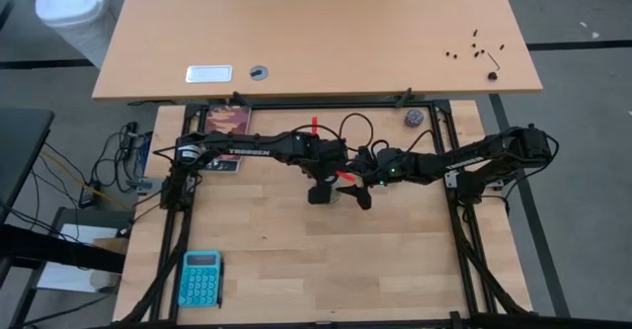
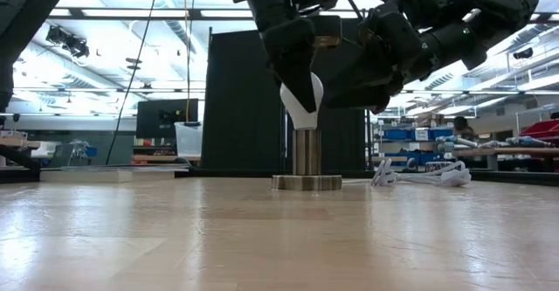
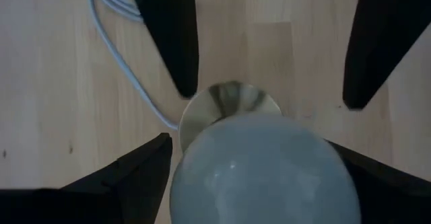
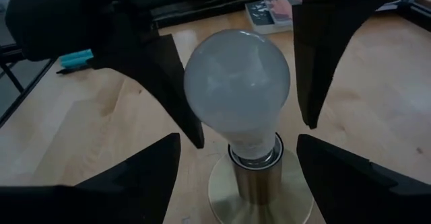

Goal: Screw lightbulb
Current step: Insert the lightbulb into the desk lamp

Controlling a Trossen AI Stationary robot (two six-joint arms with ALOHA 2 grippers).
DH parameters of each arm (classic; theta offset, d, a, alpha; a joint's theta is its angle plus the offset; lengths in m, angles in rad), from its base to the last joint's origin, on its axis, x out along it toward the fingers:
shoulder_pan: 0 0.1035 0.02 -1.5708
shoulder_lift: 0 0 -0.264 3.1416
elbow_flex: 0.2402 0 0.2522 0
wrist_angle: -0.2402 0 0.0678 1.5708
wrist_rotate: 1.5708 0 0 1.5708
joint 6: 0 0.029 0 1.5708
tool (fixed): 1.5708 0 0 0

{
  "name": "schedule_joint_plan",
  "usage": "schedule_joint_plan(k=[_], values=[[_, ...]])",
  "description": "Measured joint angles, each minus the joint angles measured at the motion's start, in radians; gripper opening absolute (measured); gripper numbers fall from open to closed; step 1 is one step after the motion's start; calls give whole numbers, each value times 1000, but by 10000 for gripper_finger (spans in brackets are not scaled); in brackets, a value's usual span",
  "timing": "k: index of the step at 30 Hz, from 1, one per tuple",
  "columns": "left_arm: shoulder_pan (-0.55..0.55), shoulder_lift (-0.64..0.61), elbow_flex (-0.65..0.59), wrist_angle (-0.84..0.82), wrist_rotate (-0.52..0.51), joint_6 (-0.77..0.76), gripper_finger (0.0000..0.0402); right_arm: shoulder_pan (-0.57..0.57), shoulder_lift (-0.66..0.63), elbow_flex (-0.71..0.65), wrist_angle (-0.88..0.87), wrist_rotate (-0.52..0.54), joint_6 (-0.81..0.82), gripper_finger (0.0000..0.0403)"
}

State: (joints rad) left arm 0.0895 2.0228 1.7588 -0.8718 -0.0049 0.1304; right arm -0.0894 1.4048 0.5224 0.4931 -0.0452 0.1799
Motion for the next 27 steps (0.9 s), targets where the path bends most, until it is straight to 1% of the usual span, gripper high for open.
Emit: schedule_joint_plan(k=[3, 6, 12, 18, 27], values=[[0, 0, 0, 9, 1, 4, 332, 0, 0, 0, -1, 0, 0, 307], [0, 0, 0, 6, 6, 46, 324, 0, 0, 0, -1, 1, 1, 307], [0, 26, 1, 4, 10, 65, 291, 0, 0, 0, -5, 1, 20, 307], [0, 29, 2, -4, 10, 72, 257, 0, 0, 0, -44, 2, 31, 307], [1, 29, 2, -5, 10, 77, 260, -9, 0, 0, -77, 2, 30, 307]])
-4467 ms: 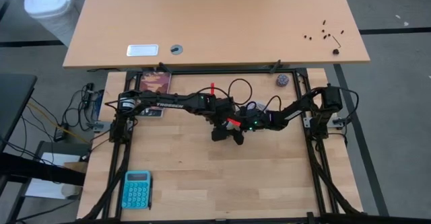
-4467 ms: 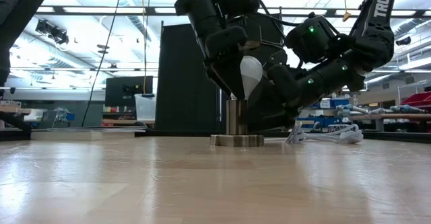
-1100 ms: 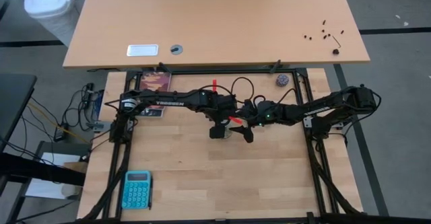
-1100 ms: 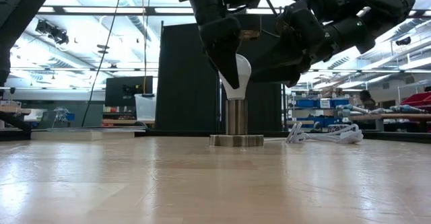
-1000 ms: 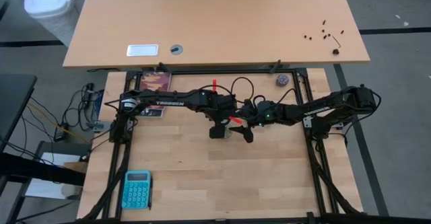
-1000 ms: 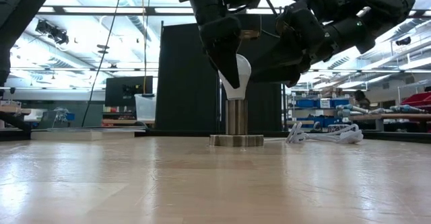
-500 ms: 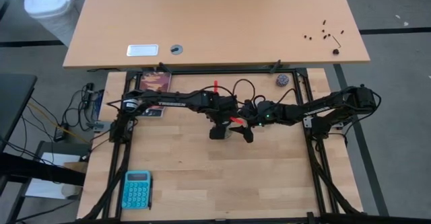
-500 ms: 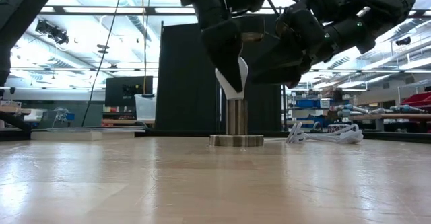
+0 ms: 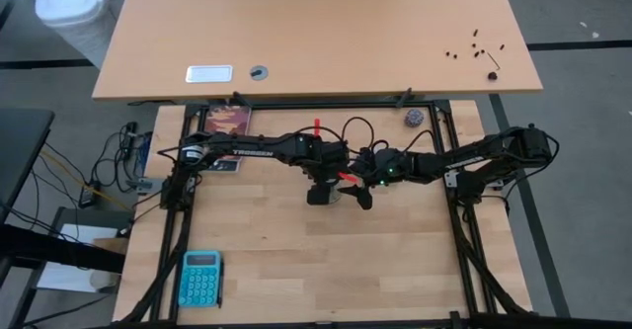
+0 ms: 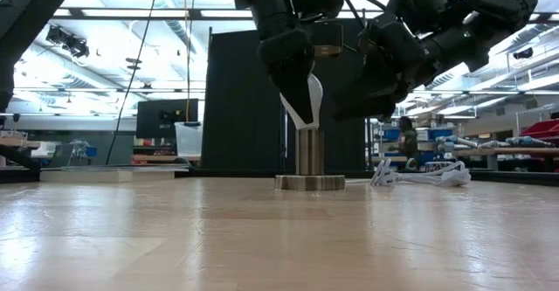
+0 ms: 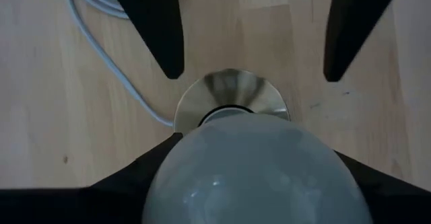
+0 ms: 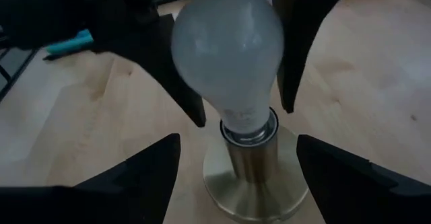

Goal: Screw lightbulb
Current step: Insert the lightbulb into the desk lamp

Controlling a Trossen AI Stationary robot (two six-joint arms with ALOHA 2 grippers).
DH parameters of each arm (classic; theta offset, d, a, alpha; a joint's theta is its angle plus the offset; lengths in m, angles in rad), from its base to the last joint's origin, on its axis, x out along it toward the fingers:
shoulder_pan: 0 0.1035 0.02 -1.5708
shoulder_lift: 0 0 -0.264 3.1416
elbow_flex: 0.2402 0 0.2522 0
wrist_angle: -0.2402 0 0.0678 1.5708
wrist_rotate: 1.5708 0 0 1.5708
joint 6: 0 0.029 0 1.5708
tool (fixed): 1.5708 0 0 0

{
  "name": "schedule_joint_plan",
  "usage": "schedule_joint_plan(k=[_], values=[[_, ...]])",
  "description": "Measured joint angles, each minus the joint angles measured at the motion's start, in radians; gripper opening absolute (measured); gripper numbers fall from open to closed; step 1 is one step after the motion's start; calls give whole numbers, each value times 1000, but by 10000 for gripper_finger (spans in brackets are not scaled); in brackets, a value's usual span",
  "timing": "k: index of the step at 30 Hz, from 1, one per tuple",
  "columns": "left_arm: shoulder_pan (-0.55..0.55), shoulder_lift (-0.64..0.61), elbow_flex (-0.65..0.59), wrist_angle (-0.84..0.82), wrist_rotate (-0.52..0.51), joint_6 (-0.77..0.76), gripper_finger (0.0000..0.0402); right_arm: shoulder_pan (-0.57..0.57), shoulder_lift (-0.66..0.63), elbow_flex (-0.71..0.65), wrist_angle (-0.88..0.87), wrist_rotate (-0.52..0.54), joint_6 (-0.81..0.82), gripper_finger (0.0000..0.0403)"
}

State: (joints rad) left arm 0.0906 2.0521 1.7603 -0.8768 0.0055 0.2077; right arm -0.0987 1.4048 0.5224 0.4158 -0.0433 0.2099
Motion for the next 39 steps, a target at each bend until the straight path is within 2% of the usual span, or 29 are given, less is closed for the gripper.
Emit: schedule_joint_plan(k=[10, 21, 25, 29, 35, 39], values=[[0, 0, -1, 16, 37, 1, 260, -42, 0, -116, 26, 0, -76, 307], [0, 0, -1, 28, 60, 1, 260, -184, 36, -117, 38, -46, -157, 307], [0, 0, -1, 25, 60, 1, 260, -222, 138, -78, 37, -114, -181, 307], [0, 0, -1, 21, 60, -1, 260, -224, 237, -6, 39, -116, -213, 307], [0, 0, -1, 22, 59, -1, 260, -217, 341, 103, 32, -165, -342, 307], [0, 0, -2, 14, 60, -2, 260, -224, 398, 159, 1, -224, -372, 307]])
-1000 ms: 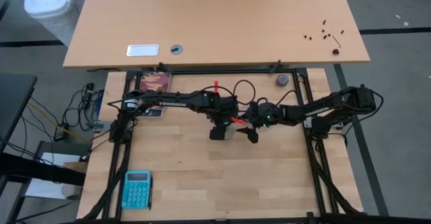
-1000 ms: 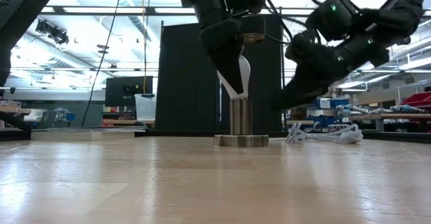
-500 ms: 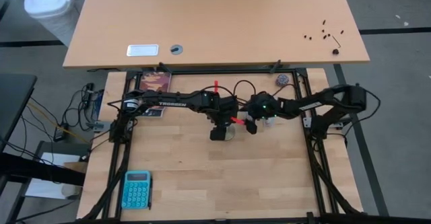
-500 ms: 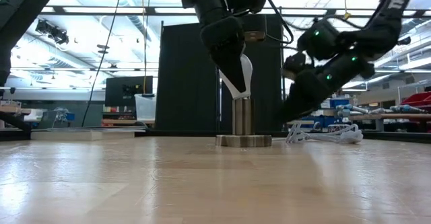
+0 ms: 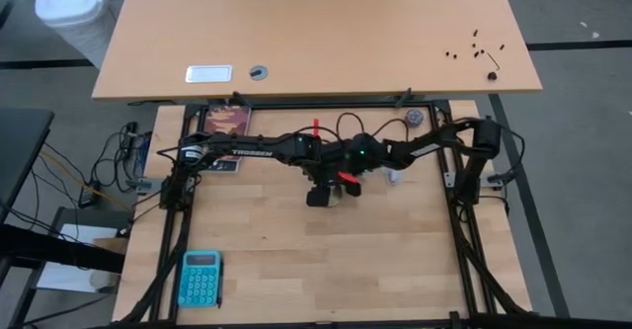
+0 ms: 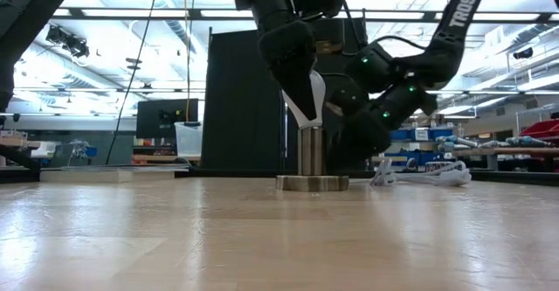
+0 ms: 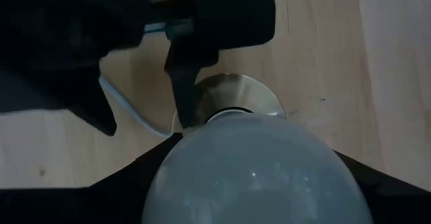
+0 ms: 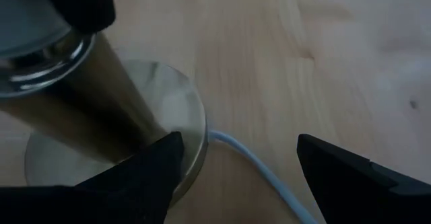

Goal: Screw lightbulb
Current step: Insert the lightbulb into the desk lamp

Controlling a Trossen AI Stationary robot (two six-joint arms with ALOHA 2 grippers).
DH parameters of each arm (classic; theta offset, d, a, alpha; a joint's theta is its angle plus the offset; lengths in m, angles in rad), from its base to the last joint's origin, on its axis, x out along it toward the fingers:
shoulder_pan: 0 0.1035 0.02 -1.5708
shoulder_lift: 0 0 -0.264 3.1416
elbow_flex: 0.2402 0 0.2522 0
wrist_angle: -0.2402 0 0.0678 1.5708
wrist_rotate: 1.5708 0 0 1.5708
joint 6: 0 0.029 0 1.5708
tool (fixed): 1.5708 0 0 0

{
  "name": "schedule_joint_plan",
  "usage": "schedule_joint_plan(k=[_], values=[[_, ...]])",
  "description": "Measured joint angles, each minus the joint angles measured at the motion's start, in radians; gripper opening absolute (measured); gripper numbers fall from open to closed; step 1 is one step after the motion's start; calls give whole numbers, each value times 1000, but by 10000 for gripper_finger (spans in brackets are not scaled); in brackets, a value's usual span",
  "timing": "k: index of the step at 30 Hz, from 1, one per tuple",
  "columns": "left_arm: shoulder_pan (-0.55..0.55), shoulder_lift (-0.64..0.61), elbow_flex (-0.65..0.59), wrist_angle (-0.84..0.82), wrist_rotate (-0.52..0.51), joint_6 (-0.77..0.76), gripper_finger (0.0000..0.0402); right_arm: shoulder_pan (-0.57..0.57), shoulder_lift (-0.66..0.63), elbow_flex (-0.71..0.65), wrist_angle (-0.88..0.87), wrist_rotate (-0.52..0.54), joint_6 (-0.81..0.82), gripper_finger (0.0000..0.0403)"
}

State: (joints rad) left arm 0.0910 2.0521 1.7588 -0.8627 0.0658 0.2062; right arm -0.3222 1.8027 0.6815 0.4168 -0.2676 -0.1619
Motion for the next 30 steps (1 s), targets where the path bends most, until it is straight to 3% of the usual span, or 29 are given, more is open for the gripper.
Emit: schedule_joint_plan(k=[11, 16, 30], values=[[0, 0, 0, 10, -7, 2, 260, -50, -31, 18, -30, -49, -18, 306], [0, 0, 0, 8, -8, 2, 260, -85, -34, 18, -62, -147, -30, 306], [0, 0, 0, 7, -1, 2, 260, -78, -37, 19, -140, -131, -160, 306]])
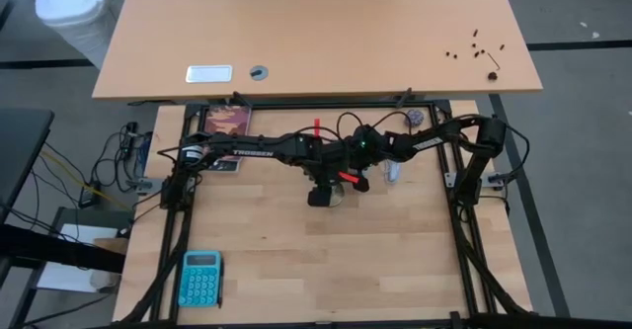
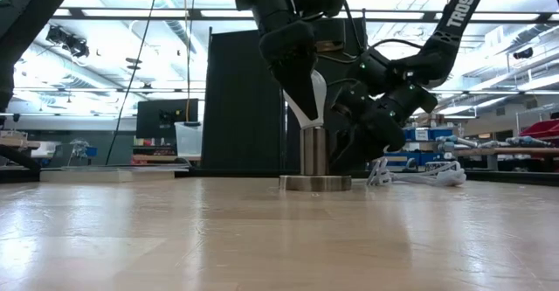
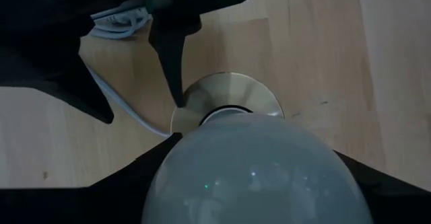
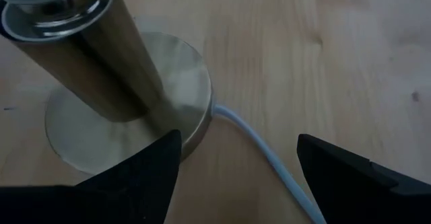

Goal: Screw lightbulb
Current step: Insert the lightbulb into the desk lamp

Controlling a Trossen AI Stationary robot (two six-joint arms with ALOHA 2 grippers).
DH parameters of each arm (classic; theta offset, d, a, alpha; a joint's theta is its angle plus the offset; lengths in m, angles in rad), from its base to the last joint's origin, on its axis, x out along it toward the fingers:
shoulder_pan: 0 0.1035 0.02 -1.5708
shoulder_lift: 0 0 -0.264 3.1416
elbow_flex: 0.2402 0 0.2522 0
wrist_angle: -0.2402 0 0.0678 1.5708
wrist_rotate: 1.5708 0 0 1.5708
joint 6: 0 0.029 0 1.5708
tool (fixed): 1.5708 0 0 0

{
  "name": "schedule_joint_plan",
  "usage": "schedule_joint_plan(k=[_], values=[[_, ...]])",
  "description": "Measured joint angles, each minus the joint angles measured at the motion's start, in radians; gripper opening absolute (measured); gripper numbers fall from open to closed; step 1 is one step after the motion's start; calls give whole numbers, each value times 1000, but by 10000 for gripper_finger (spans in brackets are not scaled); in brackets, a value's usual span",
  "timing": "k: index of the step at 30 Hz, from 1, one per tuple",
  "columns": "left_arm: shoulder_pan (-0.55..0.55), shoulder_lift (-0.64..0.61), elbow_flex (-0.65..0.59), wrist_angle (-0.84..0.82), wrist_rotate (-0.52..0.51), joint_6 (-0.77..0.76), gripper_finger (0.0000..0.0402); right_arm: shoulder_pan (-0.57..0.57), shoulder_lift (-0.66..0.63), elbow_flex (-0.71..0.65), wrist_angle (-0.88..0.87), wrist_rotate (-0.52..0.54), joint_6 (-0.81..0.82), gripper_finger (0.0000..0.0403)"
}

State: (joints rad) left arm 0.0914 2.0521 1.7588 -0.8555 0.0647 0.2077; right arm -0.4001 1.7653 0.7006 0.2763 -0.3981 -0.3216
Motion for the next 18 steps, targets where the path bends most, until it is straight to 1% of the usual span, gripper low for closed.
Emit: schedule_joint_plan(k=[3, 7, 9, 14, 18], values=[[0, 0, 0, 4, 9, 0, 260, 1, 0, 0, 9, 7, -26, 306], [0, 0, 0, 9, 13, 0, 260, -20, 2, -1, 62, 28, 38, 300], [0, 0, 0, 10, 14, 0, 260, -29, 2, -1, 79, 32, 43, 289], [0, 0, 0, 16, 18, -1, 260, -31, 2, -1, 20, -7, 4, 251], [0, 0, 0, 19, 39, 12, 260, -3, 2, -1, -11, -11, -44, 232]])
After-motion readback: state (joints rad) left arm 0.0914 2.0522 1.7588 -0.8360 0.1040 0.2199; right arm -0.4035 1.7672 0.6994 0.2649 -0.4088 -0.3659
